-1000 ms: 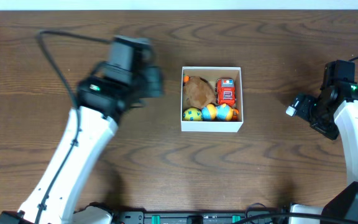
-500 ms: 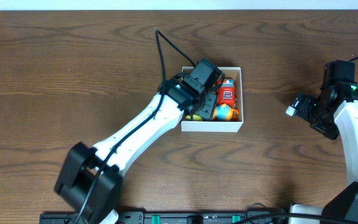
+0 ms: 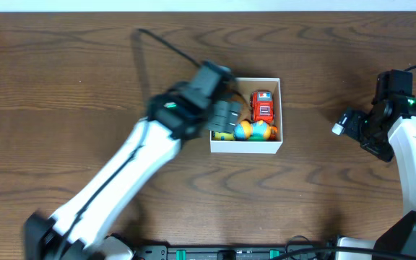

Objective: Pack container

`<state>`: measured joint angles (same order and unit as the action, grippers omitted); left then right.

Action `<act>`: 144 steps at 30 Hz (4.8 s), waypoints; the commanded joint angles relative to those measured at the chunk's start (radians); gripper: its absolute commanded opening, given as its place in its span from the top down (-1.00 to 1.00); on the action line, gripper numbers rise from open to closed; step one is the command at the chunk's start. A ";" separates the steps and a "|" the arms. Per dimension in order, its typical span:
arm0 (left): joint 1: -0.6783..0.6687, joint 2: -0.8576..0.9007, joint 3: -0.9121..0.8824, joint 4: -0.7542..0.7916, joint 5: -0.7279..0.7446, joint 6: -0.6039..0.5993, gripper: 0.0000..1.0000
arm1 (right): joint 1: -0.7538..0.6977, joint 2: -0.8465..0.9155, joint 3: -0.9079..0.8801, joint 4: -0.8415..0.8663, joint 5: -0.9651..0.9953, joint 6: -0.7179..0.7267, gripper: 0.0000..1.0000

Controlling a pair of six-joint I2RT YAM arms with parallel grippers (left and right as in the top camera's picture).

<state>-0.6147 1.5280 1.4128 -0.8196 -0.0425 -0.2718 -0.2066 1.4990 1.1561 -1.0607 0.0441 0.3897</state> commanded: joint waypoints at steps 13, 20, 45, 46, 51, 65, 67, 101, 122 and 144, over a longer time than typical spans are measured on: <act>0.455 -0.091 0.016 -0.055 -0.100 -0.059 -0.96 | 0.352 -0.040 0.098 0.214 0.064 -0.148 -0.98; 0.477 -0.092 0.016 -0.043 -0.107 0.011 -0.96 | 0.363 -0.048 0.099 0.345 0.107 -0.227 -0.98; 0.473 -1.196 -0.699 -0.040 -0.045 -0.010 -0.96 | 0.443 -1.083 -0.470 0.153 0.237 -0.038 -0.98; 0.473 -1.217 -0.704 -0.040 -0.045 -0.010 -0.96 | 0.443 -1.114 -0.485 0.150 0.237 -0.037 -0.98; 0.473 -1.242 -0.706 -0.044 -0.044 -0.014 -0.96 | 0.443 -1.166 -0.497 0.152 0.232 -0.034 -0.98; 0.473 -1.242 -0.706 -0.066 -0.044 -0.014 -0.96 | 0.443 -1.165 -0.497 0.124 0.233 -0.035 -0.99; 0.473 -1.242 -0.706 -0.066 -0.044 -0.014 -0.96 | 0.443 -1.165 -0.497 0.092 0.237 -0.036 -0.98; 0.473 -1.242 -0.706 -0.066 -0.044 -0.014 -0.96 | 0.291 -1.494 -1.151 0.997 0.086 -0.347 -0.99; 0.473 -1.242 -0.706 -0.066 -0.044 -0.014 -0.96 | 0.292 -1.494 -1.151 0.993 0.019 -0.339 -0.98; 0.589 -1.378 -0.822 -0.114 -0.051 0.034 -0.96 | 0.292 -1.494 -1.151 0.993 0.019 -0.339 -0.99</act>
<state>-0.0494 0.2199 0.6575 -0.9604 -0.0860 -0.2665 0.0925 0.0143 0.0082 -0.0635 0.0742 0.0471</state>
